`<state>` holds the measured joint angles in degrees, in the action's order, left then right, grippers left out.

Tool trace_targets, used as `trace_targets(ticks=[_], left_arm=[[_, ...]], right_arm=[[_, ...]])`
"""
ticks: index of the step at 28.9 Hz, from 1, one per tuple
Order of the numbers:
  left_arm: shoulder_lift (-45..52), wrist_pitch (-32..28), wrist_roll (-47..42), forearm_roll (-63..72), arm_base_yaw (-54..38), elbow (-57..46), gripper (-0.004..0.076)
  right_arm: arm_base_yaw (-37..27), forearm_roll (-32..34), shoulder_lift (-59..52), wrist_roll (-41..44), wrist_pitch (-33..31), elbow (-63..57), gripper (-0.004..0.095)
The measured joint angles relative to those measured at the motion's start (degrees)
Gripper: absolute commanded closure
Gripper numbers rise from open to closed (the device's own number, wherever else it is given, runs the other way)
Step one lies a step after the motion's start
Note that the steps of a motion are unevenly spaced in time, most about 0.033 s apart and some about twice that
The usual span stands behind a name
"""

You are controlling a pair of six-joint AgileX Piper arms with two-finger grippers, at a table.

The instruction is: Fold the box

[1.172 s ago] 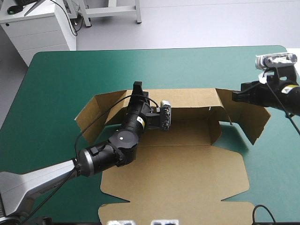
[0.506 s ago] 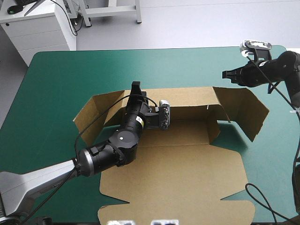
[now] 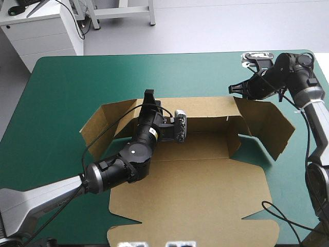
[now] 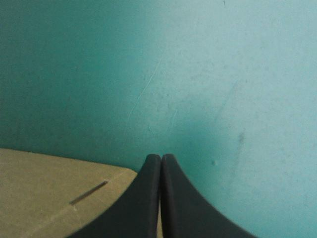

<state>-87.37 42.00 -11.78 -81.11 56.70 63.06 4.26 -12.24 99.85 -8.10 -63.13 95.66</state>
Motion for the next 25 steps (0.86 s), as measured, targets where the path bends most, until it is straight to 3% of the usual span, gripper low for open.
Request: trace_targets(ticks=[5,18,25], left_arm=[[0.0,0.18,0.0,0.0,0.0,0.0,0.0731],[0.0,0.18,0.0,0.07,0.0,0.0,0.0731],[0.0,0.08,0.0,0.27,0.0,0.0,0.0731]], right_arm=[[0.0,0.46,0.0,-0.29,-6.8,0.13,0.0926],[0.0,-1.75,-7.31,-1.19,-7.66,-7.44,0.0926],[0.0,-6.1,-16.8,-5.16,2.08,-20.03,0.0927]])
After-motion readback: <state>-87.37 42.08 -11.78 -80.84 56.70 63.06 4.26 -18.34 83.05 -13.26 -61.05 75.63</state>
